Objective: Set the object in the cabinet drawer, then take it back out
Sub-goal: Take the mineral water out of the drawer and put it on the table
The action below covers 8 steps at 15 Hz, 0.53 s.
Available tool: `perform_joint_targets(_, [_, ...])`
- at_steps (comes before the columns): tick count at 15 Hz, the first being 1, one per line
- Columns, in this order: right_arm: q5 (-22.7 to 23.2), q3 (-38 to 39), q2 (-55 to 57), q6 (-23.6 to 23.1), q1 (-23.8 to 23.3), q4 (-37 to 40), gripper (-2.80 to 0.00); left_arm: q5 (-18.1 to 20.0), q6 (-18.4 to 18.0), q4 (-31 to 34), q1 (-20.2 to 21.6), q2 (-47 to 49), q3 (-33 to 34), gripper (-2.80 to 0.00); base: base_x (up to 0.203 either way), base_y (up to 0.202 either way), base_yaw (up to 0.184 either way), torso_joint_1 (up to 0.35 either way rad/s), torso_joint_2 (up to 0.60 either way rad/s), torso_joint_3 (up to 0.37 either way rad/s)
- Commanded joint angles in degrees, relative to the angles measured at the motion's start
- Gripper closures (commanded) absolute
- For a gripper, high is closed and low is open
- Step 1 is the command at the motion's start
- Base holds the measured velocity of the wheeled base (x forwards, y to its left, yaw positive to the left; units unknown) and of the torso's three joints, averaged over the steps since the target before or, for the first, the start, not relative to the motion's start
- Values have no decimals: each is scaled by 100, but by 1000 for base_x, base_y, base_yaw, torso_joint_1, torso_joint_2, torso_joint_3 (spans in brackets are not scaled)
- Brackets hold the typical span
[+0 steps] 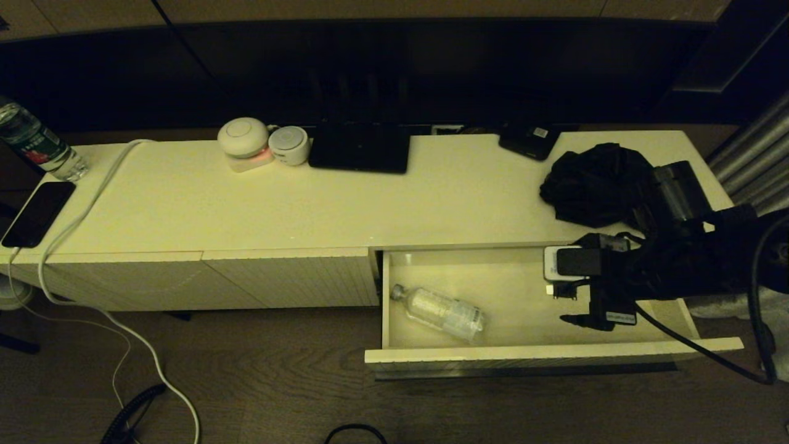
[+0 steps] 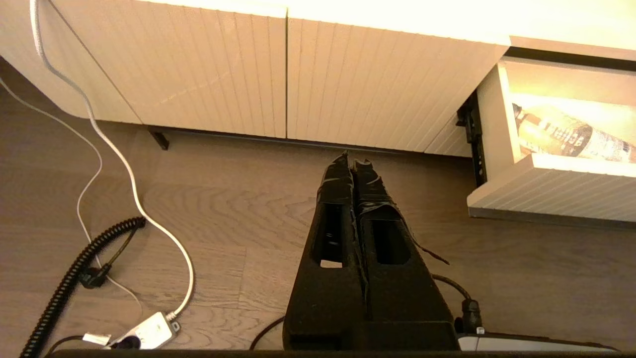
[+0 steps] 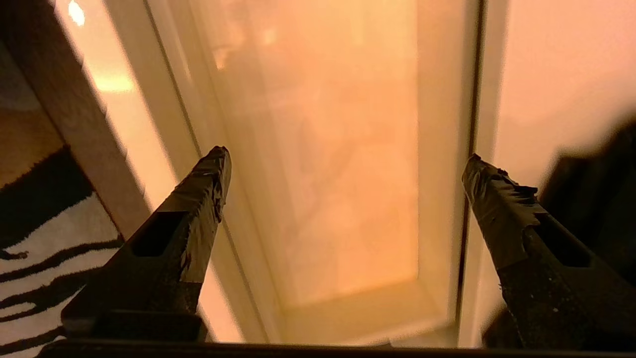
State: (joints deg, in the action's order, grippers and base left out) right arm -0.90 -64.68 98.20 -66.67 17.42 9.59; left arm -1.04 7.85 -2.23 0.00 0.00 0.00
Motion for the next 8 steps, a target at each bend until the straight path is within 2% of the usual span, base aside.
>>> perform_joint_targets(1, [3,-234,582,-35,74,14,-280,-2,6,-5,0,-9,0,0,0,0,0,0,0,0])
perform_joint_targets(8, [-13,-967,1438,150,308,7,-280,-2,6,-5,0,-9,0,0,0,0,0,0,0,0])
